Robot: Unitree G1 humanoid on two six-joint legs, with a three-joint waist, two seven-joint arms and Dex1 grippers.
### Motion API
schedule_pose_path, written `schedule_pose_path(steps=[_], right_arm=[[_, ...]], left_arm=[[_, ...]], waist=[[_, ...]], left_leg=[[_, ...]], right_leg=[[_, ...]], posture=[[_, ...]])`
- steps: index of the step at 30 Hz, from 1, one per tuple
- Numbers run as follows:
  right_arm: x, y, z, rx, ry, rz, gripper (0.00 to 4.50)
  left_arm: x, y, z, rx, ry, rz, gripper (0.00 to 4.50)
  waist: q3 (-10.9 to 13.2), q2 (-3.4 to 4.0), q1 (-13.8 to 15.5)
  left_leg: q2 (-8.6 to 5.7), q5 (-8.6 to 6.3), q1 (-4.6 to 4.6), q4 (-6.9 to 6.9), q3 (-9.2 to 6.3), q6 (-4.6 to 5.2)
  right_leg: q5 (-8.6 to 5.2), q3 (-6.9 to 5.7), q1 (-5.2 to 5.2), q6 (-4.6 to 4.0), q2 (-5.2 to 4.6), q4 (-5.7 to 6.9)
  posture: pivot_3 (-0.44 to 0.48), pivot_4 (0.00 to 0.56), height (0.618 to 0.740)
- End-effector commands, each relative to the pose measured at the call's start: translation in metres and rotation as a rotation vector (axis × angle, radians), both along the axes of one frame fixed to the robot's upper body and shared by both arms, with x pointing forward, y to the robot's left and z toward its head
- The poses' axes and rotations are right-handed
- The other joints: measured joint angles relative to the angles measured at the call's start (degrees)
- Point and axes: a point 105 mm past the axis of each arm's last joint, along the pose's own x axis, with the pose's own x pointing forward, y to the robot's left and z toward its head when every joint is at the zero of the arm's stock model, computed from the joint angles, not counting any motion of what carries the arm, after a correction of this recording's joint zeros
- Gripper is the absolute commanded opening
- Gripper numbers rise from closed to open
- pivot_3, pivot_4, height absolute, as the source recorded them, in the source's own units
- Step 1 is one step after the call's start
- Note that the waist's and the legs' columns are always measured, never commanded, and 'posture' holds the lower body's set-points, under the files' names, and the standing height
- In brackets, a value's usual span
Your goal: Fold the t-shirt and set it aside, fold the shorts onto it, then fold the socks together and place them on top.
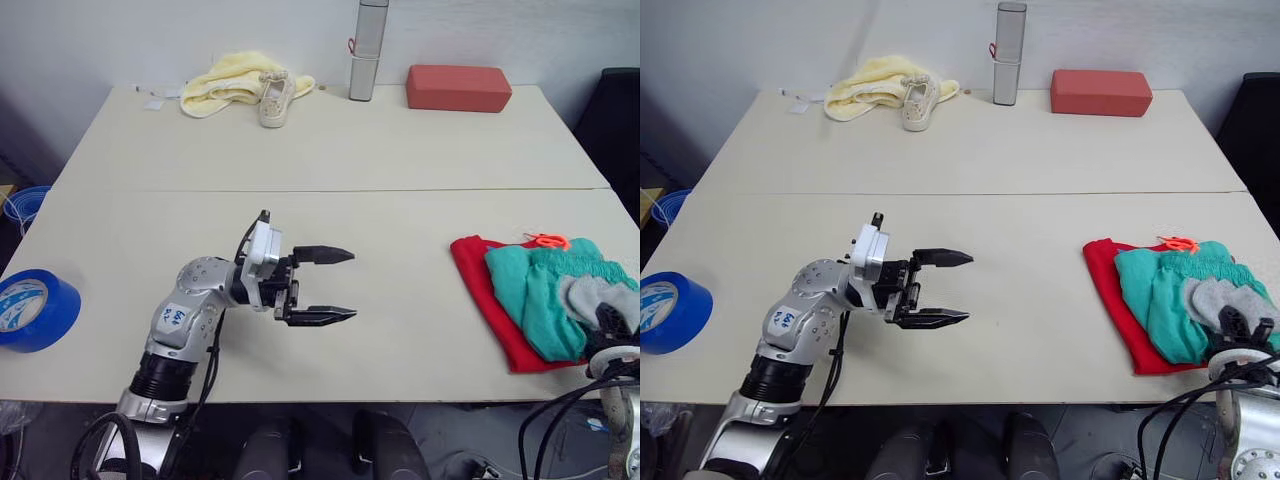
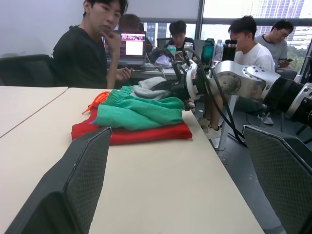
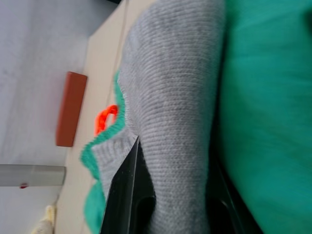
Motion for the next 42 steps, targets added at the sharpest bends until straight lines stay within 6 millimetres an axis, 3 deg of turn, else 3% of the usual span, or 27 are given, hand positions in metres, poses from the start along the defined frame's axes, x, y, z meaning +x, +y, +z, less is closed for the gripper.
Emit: schedule_pose_path(steps=[1,7,13,20,24,25,27,31,33,37,42], right_arm=[[0.005,0.004,0.016,-0.019,-0.046,0.062,0.62],[-0.003,0.004,0.032,-0.085,0.066,0.156,2.67],[-0.028,0.001,0.046,-0.187,0.181,0.259,4.47],[-0.066,0.008,0.056,-0.391,0.27,0.566,4.47],[-0.088,-0.004,0.072,-0.427,0.297,0.634,4.47],[-0.087,0.006,0.094,-0.55,0.256,0.708,4.47],[-0.086,0.026,0.118,-0.711,0.201,0.845,4.47],[-0.066,0.063,0.131,-1.258,0.038,1.07,4.47],[-0.056,0.08,0.129,-1.43,-0.139,1.144,4.47],[-0.022,0.102,0.1,-1.652,-0.276,1.252,4.47],[0.002,0.136,0.062,-1.793,-0.456,1.446,4.47]], left_arm=[[-0.005,0.001,0.007,-0.006,-0.056,0.0,4.5],[-0.003,0.0,0.006,-0.008,-0.063,0.004,4.5],[-0.002,0.004,0.005,0.003,-0.074,-0.001,4.5],[0.0,0.013,0.0,0.047,-0.068,0.012,4.5],[0.002,0.025,-0.005,0.078,-0.028,0.032,4.5],[0.005,0.032,-0.008,0.091,-0.021,0.072,4.5],[0.01,0.043,-0.012,0.118,-0.012,0.128,4.5],[0.009,0.069,-0.028,0.234,0.021,0.212,4.5],[0.01,0.08,-0.031,0.243,0.023,0.284,4.5],[0.007,0.106,-0.048,0.336,-0.072,0.445,4.5],[-0.007,0.125,-0.059,0.389,-0.095,0.534,4.5]], waist=[[0.0,0.0,0.0],[0.0,0.0,0.3],[0.0,-0.01,0.4],[0.0,-0.05,0.6],[0.0,0.02,0.9],[0.0,0.03,1.0],[-0.1,0.21,0.7],[-0.1,-0.14,0.5],[-0.1,-0.23,0.5],[0.0,-0.26,0.4],[0.0,-0.26,0.4]], left_leg=[[0.01,0.0,0.0,0.0,0.0,0.0],[0.0,-0.01,-0.02,0.0,-0.02,0.01],[0.01,-0.02,-0.02,0.0,-0.06,0.03],[0.01,-0.26,-0.06,0.0,-0.05,0.44],[0.0,-0.35,-0.06,-0.01,-0.04,0.57],[0.01,-0.35,-0.06,-0.01,-0.05,0.56],[0.01,-0.38,-0.06,0.0,0.01,0.59],[0.2,-0.45,-0.02,-0.01,-0.04,0.49],[0.22,-0.53,-0.07,-0.01,-0.13,0.34],[0.03,-0.48,-0.11,0.03,0.02,0.13],[0.01,-0.49,-0.13,0.09,0.06,0.12]], right_leg=[[0.0,0.01,0.0,0.0,-0.01,0.0],[0.0,0.01,-0.01,0.0,-0.06,-0.02],[0.0,0.0,0.02,0.0,-0.07,-0.07],[0.02,0.0,0.04,0.03,-0.04,-0.2],[0.03,0.0,0.06,0.05,-0.04,-0.28],[0.03,-0.01,0.06,0.05,-0.01,-0.29],[0.05,0.02,0.05,0.08,-0.02,-0.33],[0.02,0.0,0.07,0.04,0.2,-0.4],[0.02,-0.11,0.11,0.06,0.3,-0.56],[0.08,-0.12,0.1,0.25,0.01,-0.66],[0.09,-0.25,0.12,0.26,-0.1,-0.7]], posture=[[0.0,0.15,0.74],[0.0,0.15,0.74],[0.0,0.15,0.74],[0.0,0.15,0.74],[0.0,0.15,0.74],[0.0,0.15,0.74],[0.0,0.15,0.74],[0.0,0.15,0.74],[0.0,0.15,0.74],[0.0,0.15,0.74],[0.0,0.15,0.74]])
